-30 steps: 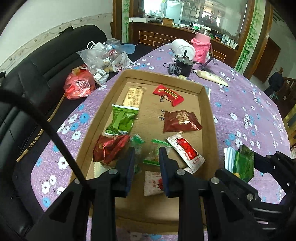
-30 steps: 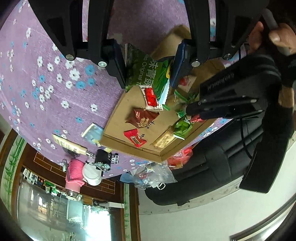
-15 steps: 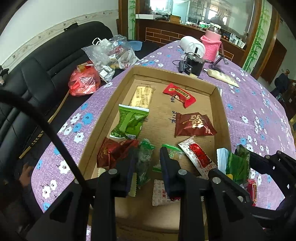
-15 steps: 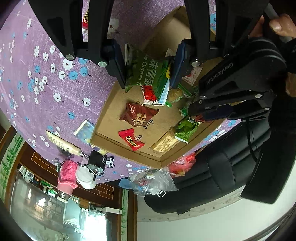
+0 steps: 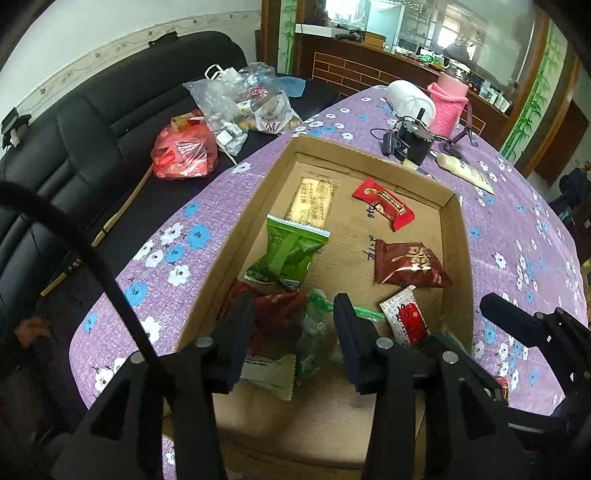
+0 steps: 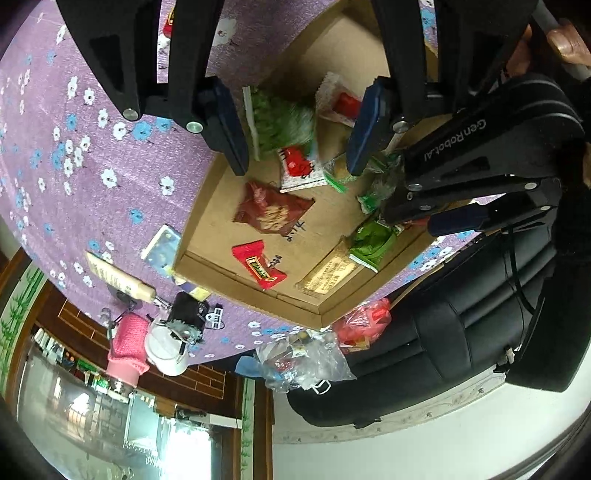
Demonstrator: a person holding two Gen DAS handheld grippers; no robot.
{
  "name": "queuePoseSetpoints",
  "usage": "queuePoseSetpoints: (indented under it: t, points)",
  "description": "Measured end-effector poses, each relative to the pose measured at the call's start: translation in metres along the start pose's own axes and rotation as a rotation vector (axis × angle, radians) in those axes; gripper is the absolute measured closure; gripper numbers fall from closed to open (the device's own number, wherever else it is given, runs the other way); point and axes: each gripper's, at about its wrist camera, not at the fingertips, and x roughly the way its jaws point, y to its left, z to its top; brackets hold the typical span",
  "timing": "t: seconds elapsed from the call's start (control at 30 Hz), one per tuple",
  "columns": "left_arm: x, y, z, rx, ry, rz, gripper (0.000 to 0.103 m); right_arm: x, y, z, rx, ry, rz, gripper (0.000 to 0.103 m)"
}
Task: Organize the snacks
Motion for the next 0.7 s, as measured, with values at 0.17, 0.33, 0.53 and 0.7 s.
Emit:
queuePoseSetpoints:
  t: [0.17,0.33,0.53,0.7]
  points:
    - [0.0,-0.001,0.0,-0.006,-0.002,0.012,0.053,-0.01,-0.002,-0.002,-0.001,-0.019,0.003,0.042]
    - [-0.002,-0.008,-0.005,-0.003,-0.003,0.015,0.053,-0.02,-0.007,-0.009,0.012,-0.025,0.014,0.04]
    - [-0.005,-0.024,-0.012,0.014,-0.006,0.036,0.048,-0.035,-0.015,-0.021,0.015,-0.035,0.016,0.037]
    - [-0.01,-0.036,-0.019,0.021,-0.014,0.046,0.046,-0.046,-0.026,-0.033,0.038,-0.037,0.033,0.036]
